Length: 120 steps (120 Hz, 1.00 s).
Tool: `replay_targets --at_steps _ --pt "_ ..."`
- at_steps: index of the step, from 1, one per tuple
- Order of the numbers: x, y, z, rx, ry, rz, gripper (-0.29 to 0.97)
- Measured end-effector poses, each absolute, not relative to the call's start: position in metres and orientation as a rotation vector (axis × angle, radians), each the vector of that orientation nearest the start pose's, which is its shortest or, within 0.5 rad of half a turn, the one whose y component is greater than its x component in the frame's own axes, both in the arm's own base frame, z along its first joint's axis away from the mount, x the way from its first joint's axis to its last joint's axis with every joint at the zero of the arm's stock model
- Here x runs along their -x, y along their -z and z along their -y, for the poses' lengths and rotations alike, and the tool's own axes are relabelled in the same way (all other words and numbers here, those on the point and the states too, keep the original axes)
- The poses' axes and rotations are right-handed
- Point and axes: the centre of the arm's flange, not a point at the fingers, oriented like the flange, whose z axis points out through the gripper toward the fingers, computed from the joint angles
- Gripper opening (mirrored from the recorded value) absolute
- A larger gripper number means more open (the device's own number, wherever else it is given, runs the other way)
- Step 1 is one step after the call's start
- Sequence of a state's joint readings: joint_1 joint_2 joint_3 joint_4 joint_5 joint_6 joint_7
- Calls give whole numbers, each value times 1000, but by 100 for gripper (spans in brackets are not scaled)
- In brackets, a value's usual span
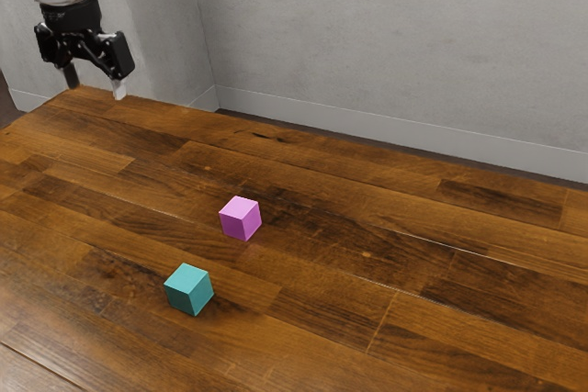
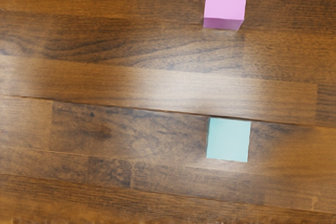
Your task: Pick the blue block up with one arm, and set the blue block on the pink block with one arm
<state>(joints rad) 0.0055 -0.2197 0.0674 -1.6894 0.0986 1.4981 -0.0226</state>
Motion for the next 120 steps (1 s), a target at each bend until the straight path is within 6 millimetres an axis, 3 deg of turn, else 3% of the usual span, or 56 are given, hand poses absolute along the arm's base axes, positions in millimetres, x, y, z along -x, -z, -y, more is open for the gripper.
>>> replay_targets --at_steps 19,25,32,41,54,68,90,120 --pt "-472 -670 -55 3045 18 199 68" --pt "-477 -649 -56 3052 -17 209 68" --pt "-483 -629 -44 3070 -38 185 68" --pt "-489 -585 -36 3081 -126 183 68" --pt "-489 -503 -29 3113 -188 219 68" --pt "-482 -446 -22 3149 -159 278 68" --pt "-471 -388 1 3171 -83 278 68" --pt "-456 -345 10 3190 -3 301 68"
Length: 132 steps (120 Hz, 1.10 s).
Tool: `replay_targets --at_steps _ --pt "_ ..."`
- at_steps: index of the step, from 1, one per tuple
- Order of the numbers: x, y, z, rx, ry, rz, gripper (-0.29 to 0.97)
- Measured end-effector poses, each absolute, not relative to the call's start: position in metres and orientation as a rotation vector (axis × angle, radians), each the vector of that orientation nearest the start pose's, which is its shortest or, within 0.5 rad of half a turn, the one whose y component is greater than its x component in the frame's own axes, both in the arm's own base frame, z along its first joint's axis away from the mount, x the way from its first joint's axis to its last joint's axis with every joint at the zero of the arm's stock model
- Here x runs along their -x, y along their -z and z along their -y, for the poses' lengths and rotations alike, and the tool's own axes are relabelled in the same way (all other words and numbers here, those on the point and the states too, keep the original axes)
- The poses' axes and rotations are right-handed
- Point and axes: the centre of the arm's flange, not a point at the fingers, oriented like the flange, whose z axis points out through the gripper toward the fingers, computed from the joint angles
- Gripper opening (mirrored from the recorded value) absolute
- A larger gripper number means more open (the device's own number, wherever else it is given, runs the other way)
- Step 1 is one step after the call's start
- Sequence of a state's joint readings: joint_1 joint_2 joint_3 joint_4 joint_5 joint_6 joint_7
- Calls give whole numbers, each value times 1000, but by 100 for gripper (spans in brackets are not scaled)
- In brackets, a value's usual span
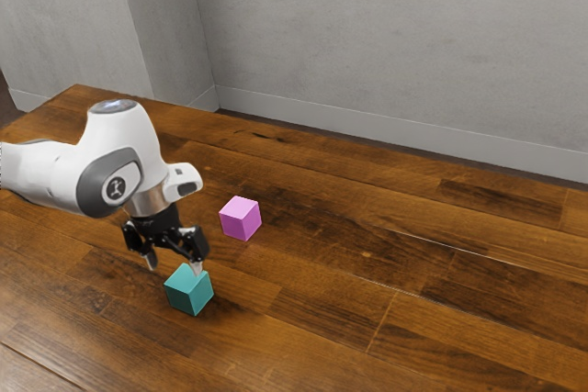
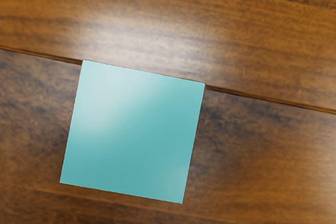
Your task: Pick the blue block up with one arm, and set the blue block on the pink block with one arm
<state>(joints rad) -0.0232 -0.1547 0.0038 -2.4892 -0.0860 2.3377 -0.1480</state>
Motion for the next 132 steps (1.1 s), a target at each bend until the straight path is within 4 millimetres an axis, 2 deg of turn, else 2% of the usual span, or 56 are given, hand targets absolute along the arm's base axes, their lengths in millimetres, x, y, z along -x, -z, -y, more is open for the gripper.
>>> replay_targets --at_steps 46,95,132 --pt "-466 -294 2 3180 18 289 68" --pt "-474 -278 -11 3175 73 270 68" --pt "-482 -256 -13 3175 47 259 68"
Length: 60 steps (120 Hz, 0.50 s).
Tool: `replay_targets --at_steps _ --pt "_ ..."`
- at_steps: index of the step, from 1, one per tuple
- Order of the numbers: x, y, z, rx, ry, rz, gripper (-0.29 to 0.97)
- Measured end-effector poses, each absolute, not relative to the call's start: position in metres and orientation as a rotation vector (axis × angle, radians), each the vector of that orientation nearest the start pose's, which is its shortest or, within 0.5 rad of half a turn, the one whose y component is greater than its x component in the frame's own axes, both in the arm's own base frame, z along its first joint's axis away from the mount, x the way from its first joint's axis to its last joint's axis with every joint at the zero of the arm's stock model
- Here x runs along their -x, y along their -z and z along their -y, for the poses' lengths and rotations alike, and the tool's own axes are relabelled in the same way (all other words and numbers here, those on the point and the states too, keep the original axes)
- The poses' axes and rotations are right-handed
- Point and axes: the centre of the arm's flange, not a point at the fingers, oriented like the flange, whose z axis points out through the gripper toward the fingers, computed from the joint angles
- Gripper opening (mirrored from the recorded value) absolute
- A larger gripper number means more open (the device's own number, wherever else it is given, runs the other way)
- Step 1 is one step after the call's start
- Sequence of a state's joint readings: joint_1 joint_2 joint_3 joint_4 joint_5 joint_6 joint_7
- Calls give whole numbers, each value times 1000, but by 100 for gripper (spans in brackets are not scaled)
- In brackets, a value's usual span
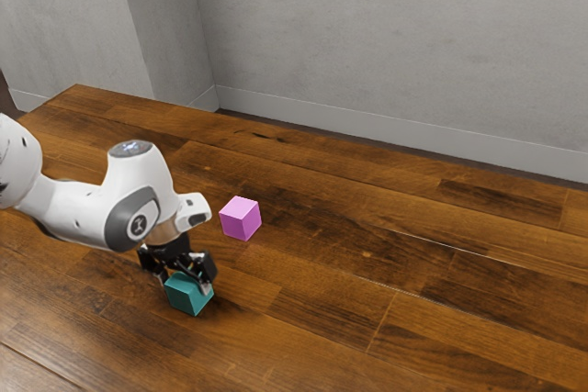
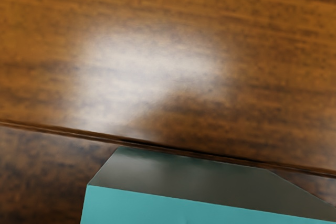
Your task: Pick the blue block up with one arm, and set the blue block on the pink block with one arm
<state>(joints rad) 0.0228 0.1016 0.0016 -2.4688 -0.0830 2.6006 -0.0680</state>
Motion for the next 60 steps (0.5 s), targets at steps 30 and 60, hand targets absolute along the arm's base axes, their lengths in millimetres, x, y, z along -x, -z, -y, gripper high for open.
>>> replay_targets --at_steps 30,60 --pt "-486 -260 -13 3175 85 267 46" --pt "-535 -312 -14 3145 246 242 29"
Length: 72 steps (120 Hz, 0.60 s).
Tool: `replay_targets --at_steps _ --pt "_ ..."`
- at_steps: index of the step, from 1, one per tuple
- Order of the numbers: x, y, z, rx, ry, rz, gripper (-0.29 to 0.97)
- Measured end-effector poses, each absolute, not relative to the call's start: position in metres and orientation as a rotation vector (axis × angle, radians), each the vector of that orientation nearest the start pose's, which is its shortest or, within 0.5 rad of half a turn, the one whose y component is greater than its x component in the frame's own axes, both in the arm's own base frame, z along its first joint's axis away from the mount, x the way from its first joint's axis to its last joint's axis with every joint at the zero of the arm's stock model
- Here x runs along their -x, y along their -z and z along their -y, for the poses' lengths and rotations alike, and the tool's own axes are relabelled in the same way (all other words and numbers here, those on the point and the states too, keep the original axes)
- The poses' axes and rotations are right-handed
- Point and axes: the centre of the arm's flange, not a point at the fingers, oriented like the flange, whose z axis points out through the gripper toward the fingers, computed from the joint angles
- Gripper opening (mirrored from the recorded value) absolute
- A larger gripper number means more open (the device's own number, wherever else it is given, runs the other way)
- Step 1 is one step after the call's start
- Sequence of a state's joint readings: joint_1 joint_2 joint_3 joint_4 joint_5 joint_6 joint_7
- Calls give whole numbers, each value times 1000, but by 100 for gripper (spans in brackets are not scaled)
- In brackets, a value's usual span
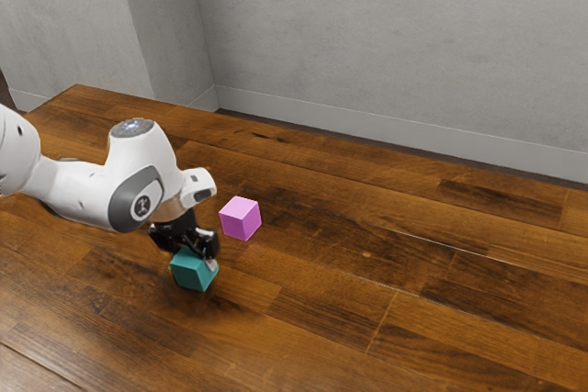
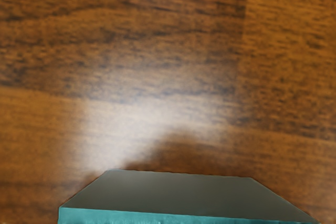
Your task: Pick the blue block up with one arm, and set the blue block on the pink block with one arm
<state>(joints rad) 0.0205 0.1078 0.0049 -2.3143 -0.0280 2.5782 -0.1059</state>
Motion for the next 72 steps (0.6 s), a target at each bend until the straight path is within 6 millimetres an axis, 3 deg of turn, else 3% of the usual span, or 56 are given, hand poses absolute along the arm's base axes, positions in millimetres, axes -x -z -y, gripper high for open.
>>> replay_targets --at_steps 9,18,28,46,72 --pt "-578 -346 -23 3120 320 241 29" --pt "-606 -353 -36 3105 318 260 30" --pt "-633 -354 -35 3101 304 247 31" --pt "-653 -350 -30 3103 263 229 31" --pt "-667 -338 -25 3106 216 204 31"
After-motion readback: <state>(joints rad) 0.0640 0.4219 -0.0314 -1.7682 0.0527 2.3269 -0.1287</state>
